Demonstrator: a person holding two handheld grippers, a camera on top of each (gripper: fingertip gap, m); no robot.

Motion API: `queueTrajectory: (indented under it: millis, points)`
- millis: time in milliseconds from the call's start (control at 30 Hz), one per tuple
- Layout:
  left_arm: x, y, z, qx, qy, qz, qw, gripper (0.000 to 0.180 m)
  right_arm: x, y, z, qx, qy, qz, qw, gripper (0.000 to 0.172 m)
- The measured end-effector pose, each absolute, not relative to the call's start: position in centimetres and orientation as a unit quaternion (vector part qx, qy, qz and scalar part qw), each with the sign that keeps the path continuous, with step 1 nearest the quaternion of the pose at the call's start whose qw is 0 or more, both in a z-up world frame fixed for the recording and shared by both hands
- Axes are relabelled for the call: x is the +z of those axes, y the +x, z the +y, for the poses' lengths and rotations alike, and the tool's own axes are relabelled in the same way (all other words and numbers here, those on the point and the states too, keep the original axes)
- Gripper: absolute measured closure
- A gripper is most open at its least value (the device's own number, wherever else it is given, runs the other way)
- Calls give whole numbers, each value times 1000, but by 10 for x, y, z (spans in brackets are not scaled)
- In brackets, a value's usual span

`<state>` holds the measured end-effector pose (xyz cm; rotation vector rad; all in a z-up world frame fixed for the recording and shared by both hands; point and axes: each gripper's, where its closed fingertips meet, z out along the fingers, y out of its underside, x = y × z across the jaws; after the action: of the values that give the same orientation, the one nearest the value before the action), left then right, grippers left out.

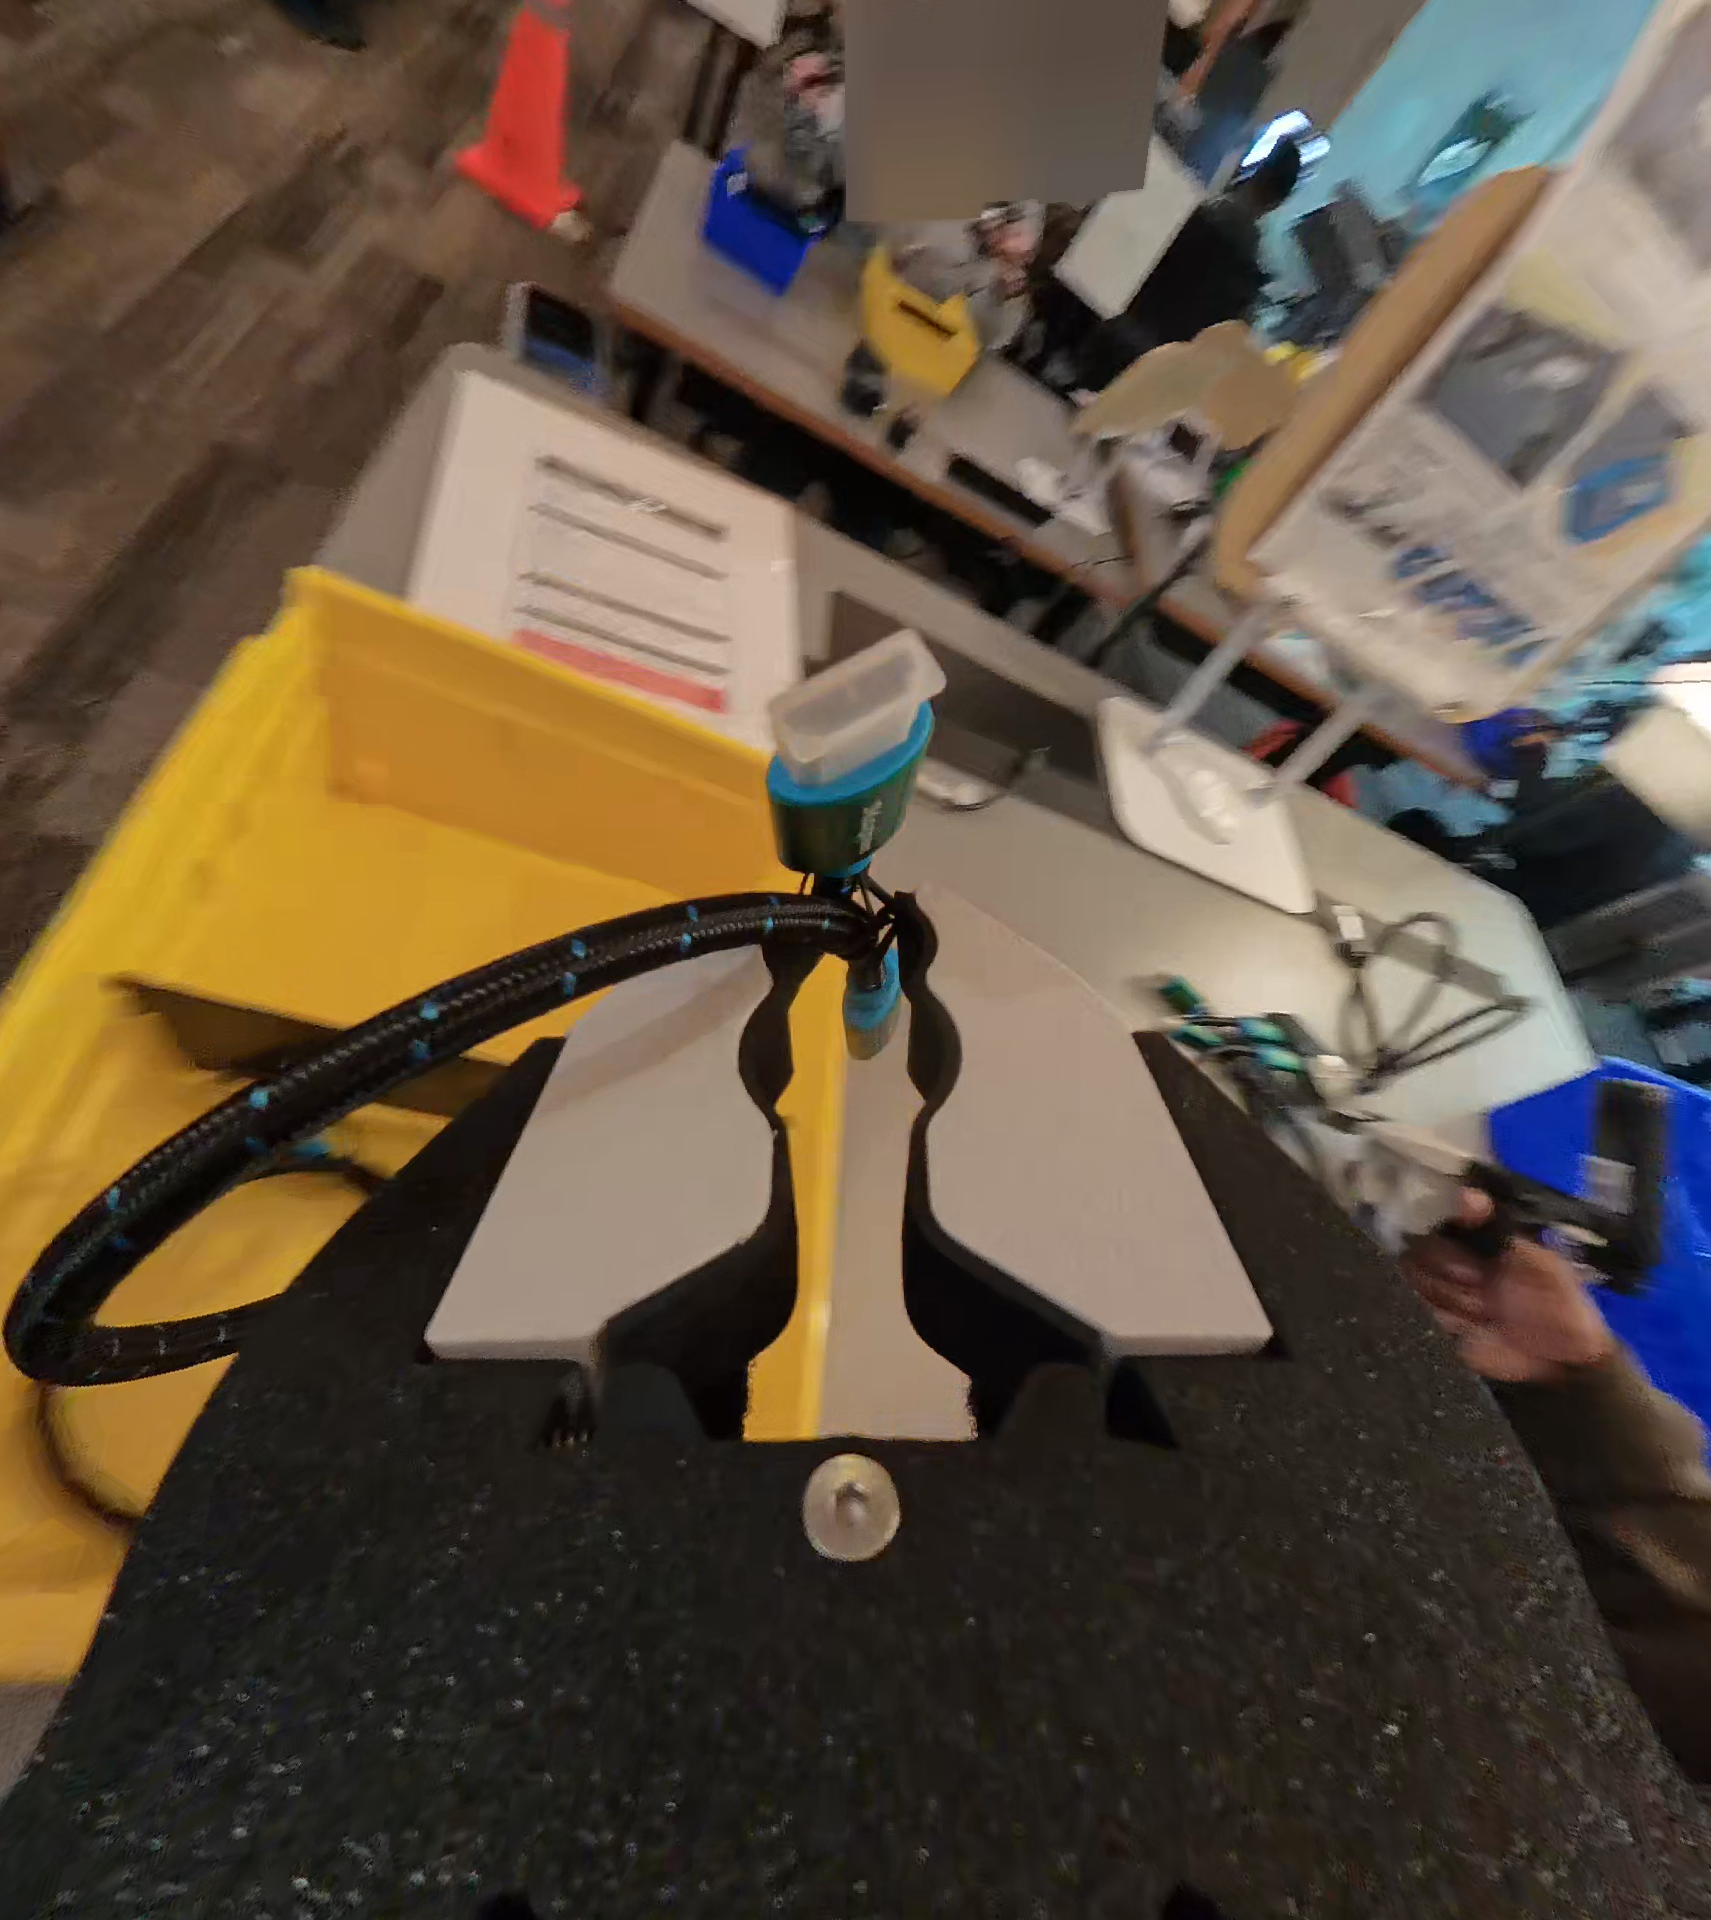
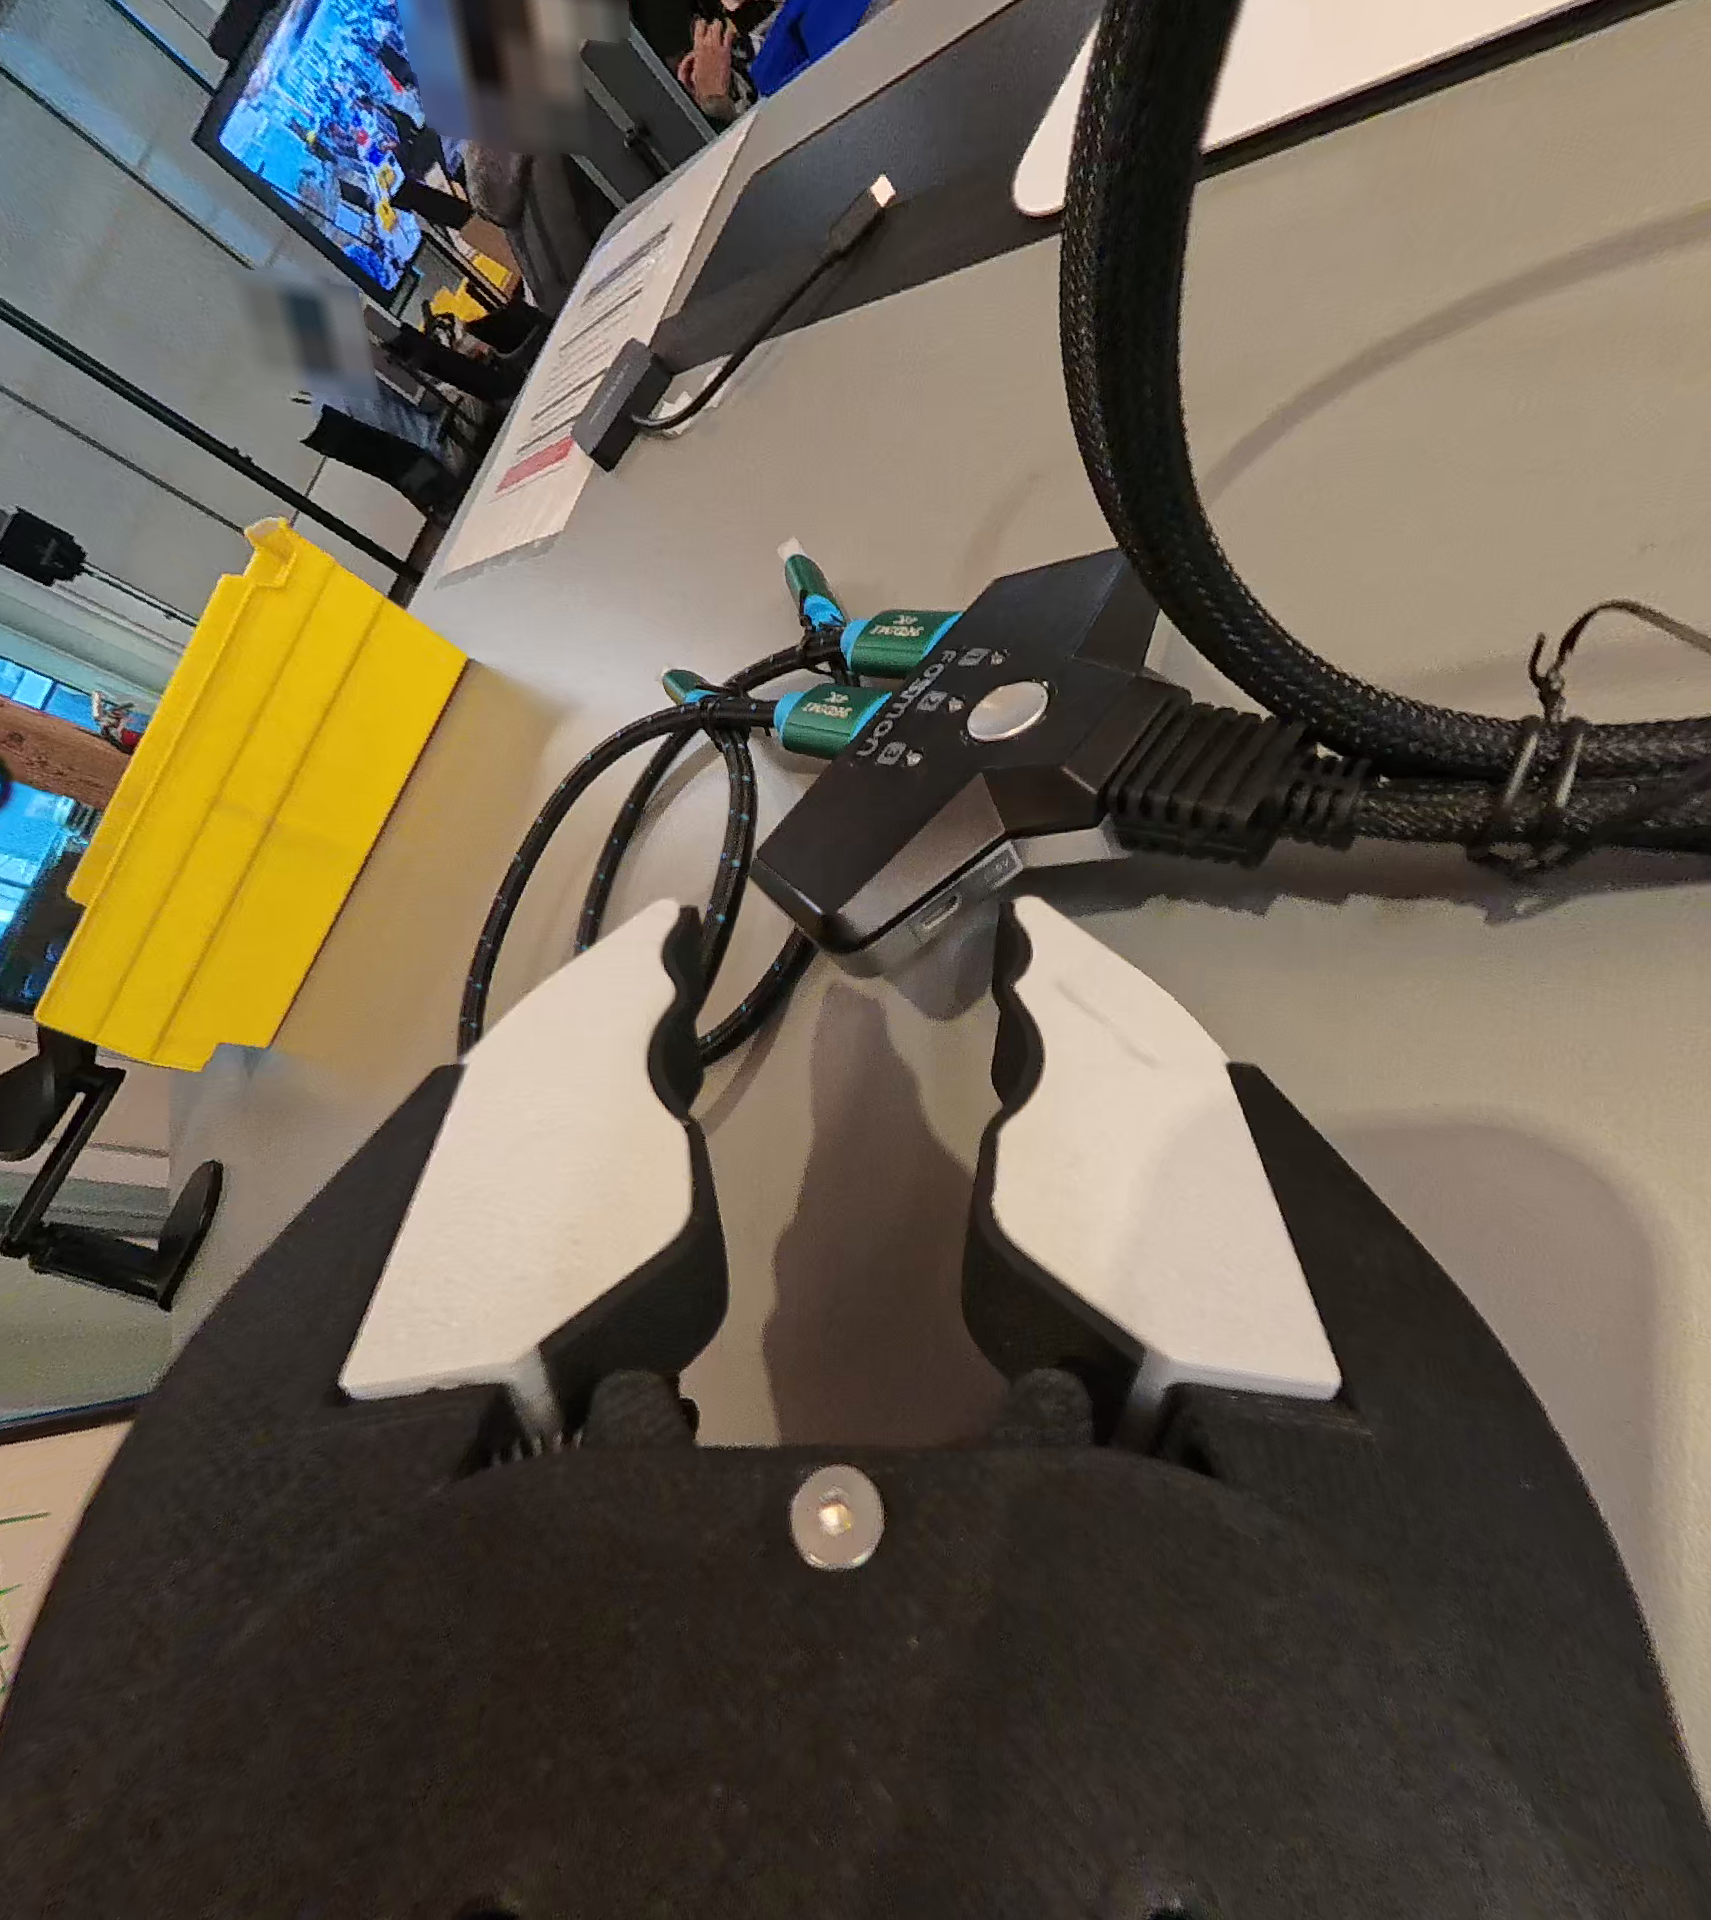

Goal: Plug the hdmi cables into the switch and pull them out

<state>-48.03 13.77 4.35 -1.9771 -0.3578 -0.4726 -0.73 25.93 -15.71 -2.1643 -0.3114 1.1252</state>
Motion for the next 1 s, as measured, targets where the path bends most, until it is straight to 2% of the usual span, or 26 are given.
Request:
queueTrajectory:
  millis: [33,233,400,533,767,900,1000]
  points:
    - [54,-462,141,-232,-810,-138,521,163,-158,-5,257,426,-832,-120,336,118]
    - [88,-350,163,-436,-706,-81,552,163,-162,27,237,344,-855,-140,361,108]
    - [77,-260,182,-600,-604,-51,523,163,-137,40,211,241,-839,-218,437,118]
    - [63,-200,183,-707,-488,11,511,163,-106,14,187,214,-793,-300,485,124]
    - [29,-147,189,-729,-431,54,530,163,-62,-32,160,278,-733,-336,522,130]
    - [8,-132,196,-713,-490,27,500,163,-40,-46,163,314,-712,-328,536,134]
    - [-20,-122,207,-674,-592,-33,441,163,-35,-55,172,339,-713,-311,529,134]
